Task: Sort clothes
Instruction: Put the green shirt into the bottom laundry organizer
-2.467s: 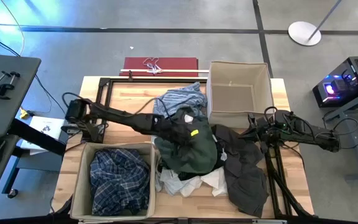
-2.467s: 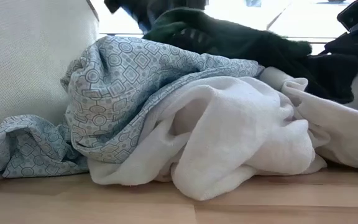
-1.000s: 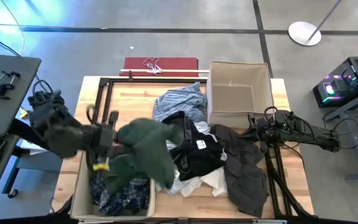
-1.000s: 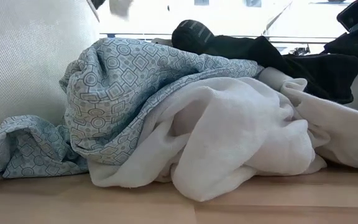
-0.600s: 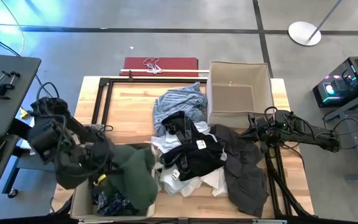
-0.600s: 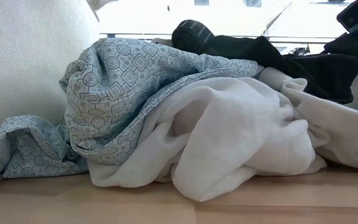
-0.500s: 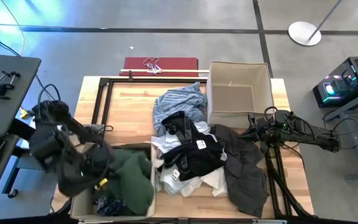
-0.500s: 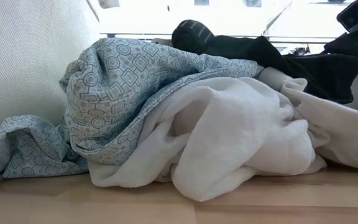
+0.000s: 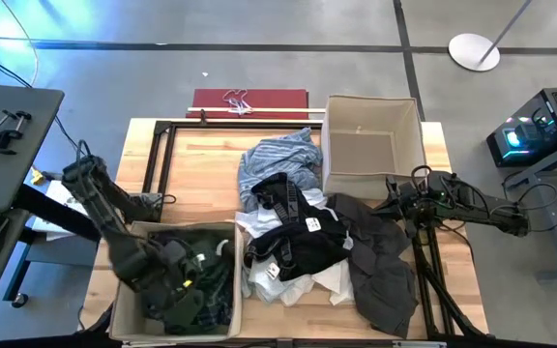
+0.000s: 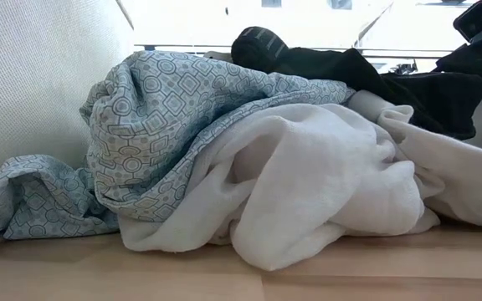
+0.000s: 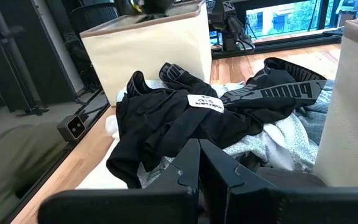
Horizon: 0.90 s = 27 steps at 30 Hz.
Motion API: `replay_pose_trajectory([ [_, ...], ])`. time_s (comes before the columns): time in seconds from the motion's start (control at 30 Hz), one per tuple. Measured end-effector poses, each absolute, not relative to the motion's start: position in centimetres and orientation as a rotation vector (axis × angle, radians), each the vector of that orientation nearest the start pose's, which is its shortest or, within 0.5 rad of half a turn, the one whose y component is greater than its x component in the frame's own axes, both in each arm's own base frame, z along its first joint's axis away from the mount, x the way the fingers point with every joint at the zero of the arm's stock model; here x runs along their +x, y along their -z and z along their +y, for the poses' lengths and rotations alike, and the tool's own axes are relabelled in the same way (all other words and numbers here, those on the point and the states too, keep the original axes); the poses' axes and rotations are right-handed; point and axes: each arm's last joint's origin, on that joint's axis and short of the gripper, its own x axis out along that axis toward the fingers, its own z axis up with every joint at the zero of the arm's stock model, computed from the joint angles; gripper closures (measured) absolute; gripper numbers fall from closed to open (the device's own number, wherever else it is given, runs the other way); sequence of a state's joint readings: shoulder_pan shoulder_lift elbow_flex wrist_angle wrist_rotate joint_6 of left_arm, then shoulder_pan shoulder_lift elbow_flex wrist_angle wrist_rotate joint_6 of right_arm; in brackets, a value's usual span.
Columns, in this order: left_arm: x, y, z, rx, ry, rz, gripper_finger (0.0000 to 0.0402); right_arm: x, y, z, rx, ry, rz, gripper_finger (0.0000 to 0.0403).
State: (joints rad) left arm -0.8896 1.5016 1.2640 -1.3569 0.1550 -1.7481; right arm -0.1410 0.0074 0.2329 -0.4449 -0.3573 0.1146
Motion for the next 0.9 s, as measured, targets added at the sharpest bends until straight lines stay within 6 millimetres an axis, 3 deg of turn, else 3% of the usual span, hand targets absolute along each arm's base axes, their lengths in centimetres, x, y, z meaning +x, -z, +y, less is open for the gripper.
replay_pose_trajectory([
  [0.23,17.2,-18.4,-18.4,-0.843,-0.438,1.626,0.0401,7.5,-19.8,0.0,0.168,-0.203,0.225,0.0402],
  [0.37,17.0,-16.9,-17.0,-0.818,-0.465,1.665,0.0396,7.5,-19.8,0.0,0.168,-0.203,0.225,0.0402],
  [0.53,16.3,-18.6,-15.9,-0.746,-0.514,1.689,0.0354,7.5,-19.8,0.0,0.168,-0.203,0.225,0.0402],
  [0.77,15.3,-24.9,-14.7,-0.942,-0.436,1.506,0.0249,7.5,-19.8,0.0,0.168,-0.203,0.225,0.0402],
  [0.9,14.5,-29.0,-14.1,-1.091,-0.343,1.431,0.0217,7.5,-19.8,0.0,0.168,-0.203,0.225,0.0402],
])
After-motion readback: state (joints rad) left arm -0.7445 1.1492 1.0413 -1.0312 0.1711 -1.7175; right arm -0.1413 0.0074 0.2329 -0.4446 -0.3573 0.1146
